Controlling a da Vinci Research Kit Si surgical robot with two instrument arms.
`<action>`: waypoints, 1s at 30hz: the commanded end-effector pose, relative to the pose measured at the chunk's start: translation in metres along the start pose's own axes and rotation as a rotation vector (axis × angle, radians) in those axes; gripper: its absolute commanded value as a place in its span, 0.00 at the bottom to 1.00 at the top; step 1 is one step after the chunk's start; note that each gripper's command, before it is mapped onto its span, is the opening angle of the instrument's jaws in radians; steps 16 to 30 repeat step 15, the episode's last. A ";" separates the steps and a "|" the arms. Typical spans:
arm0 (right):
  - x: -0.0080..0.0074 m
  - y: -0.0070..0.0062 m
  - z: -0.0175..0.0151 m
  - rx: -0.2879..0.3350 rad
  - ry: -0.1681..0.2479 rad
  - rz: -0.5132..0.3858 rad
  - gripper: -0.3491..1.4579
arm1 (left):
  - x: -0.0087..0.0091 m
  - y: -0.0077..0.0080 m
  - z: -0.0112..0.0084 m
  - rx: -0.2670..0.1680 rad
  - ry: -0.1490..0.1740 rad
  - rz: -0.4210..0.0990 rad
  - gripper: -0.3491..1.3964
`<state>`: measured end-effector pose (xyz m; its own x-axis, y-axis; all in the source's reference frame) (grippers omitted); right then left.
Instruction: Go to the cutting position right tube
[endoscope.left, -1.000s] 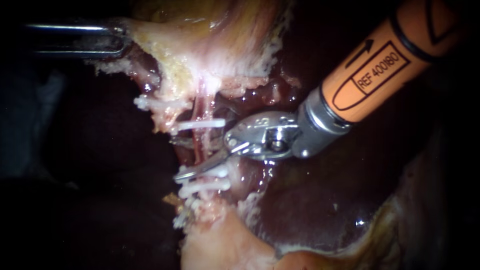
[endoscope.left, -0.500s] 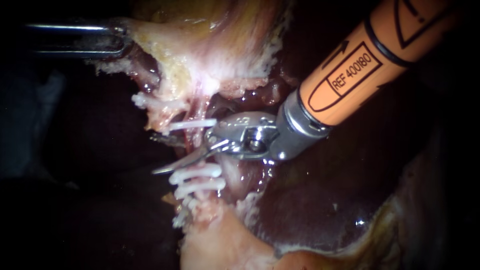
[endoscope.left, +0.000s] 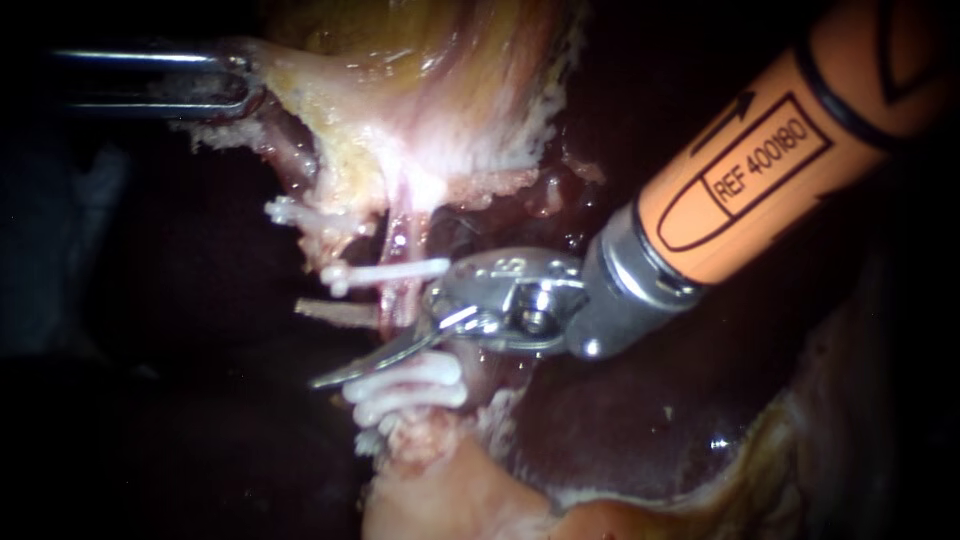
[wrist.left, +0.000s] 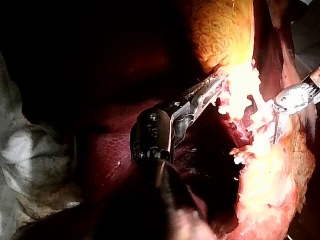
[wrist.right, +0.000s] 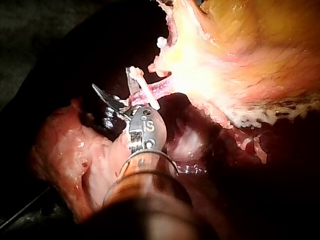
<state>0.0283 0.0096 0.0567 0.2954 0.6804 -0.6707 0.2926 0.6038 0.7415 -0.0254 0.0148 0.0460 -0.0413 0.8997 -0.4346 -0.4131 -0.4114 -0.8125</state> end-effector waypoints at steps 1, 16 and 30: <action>0.0002 -0.0001 -0.0001 0.001 0.004 0.002 0.83 | 0.0000 -0.0001 0.0000 -0.001 0.000 0.000 0.00; 0.0002 -0.0003 -0.0004 0.004 0.010 0.002 0.82 | 0.0000 -0.0001 0.0000 -0.001 0.000 0.000 0.00; 0.0002 -0.0003 -0.0004 0.004 0.010 0.002 0.82 | 0.0000 -0.0001 0.0000 -0.001 0.000 0.000 0.00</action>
